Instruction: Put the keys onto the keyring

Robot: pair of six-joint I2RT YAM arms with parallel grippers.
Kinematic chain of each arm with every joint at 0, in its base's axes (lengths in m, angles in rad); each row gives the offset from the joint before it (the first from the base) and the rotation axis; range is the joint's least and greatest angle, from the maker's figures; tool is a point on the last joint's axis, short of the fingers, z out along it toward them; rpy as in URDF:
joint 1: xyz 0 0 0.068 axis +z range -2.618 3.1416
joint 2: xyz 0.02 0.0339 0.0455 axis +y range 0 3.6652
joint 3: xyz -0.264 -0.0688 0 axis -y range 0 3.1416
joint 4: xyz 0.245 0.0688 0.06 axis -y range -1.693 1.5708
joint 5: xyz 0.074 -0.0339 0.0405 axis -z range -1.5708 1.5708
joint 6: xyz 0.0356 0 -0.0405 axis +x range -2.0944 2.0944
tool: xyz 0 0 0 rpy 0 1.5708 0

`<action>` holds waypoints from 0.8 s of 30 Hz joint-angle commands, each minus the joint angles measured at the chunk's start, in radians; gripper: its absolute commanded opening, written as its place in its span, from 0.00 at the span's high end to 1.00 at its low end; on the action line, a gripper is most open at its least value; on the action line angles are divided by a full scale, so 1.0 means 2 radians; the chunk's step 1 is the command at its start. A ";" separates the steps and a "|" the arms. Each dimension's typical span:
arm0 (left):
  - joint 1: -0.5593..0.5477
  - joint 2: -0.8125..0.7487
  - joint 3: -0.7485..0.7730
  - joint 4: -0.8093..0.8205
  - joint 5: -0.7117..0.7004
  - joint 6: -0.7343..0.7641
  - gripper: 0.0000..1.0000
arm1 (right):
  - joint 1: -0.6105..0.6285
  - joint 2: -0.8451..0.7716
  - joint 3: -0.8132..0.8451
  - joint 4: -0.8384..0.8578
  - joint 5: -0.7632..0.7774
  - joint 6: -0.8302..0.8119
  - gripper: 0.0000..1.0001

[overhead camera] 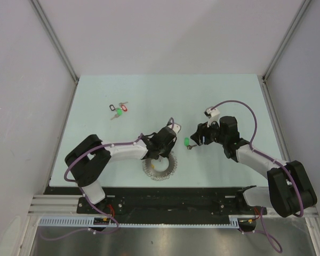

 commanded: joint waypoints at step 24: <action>0.001 -0.124 0.036 -0.098 0.050 0.099 0.99 | 0.048 0.017 -0.036 0.153 -0.190 -0.053 0.40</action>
